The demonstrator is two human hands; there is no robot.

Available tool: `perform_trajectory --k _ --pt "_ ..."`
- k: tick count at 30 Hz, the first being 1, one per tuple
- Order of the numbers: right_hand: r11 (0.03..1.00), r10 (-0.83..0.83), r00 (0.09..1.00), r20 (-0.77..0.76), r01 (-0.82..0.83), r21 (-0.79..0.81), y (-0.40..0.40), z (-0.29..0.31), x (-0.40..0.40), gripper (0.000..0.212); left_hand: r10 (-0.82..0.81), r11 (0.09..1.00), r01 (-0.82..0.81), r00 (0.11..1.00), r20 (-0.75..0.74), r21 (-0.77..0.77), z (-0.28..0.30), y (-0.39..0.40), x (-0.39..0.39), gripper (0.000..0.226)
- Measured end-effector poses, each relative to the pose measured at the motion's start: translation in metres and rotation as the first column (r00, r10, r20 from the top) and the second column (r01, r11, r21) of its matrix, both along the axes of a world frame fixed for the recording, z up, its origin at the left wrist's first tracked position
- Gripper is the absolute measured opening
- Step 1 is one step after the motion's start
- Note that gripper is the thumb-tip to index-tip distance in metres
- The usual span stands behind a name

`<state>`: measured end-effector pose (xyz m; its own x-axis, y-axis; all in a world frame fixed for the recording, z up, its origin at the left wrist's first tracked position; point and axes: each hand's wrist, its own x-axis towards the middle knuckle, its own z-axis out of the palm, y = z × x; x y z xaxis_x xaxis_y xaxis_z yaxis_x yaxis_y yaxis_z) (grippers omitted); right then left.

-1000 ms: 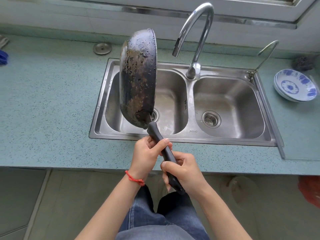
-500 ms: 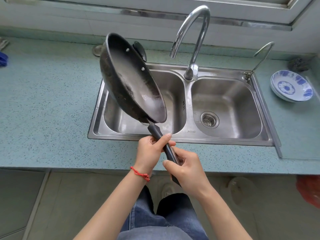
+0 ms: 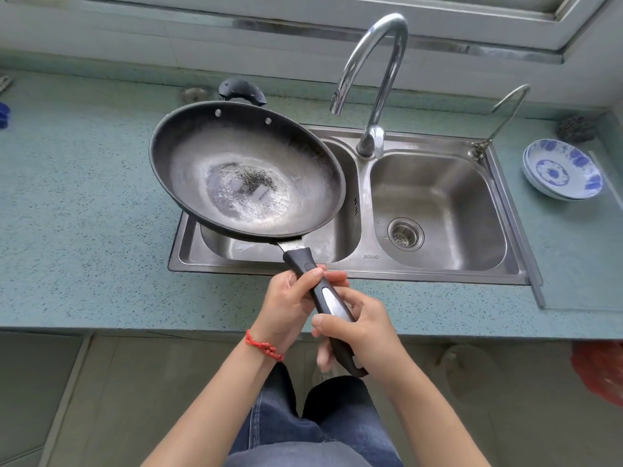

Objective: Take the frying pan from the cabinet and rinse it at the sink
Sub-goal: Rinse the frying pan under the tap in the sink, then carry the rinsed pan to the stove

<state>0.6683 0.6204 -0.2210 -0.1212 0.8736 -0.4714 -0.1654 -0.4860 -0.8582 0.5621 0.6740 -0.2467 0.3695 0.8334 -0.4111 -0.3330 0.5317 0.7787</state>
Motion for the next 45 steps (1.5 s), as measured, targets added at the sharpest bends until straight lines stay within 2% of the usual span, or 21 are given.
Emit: perform_trajectory --k 2,4,10,14,17,26,33,45 --pt "0.999 0.026 0.994 -0.107 -0.028 -0.023 0.001 0.005 0.000 0.033 -0.013 1.000 0.013 0.999 0.045 -0.006 0.000 0.000 -0.003 0.036" --pt "0.999 0.041 0.990 -0.136 -0.043 -0.010 0.001 0.008 -0.001 0.031 -0.025 1.000 0.025 0.997 0.071 -0.006 0.000 0.001 -0.006 0.029" --pt "0.999 0.018 0.998 -0.059 -0.016 0.030 0.000 0.004 -0.020 0.031 0.012 0.999 -0.010 0.999 0.051 -0.043 -0.005 0.003 -0.021 0.017" --pt "0.998 0.010 0.999 0.032 -0.012 0.054 0.000 0.000 -0.035 0.023 0.006 0.996 -0.011 0.999 -0.048 -0.086 -0.005 0.003 -0.030 0.036" --pt "0.998 0.003 0.996 0.094 -0.009 0.063 -0.002 -0.002 -0.041 0.015 0.024 0.996 -0.033 0.995 -0.102 -0.088 -0.007 0.000 -0.035 0.027" --pt "0.997 0.007 0.995 0.098 -0.014 0.070 -0.010 -0.003 -0.042 0.014 0.067 0.997 -0.073 0.986 -0.151 -0.034 -0.009 -0.016 -0.036 0.034" --pt "0.988 0.122 0.988 0.098 -0.131 0.088 -0.024 -0.003 -0.011 0.016 0.198 0.979 -0.204 0.965 -0.170 -0.016 -0.009 -0.039 -0.010 0.022" --pt "0.891 0.412 0.903 0.121 -0.427 0.153 -0.046 0.007 0.038 0.019 0.503 0.863 -0.504 0.856 -0.118 0.021 0.007 -0.093 0.030 0.023"
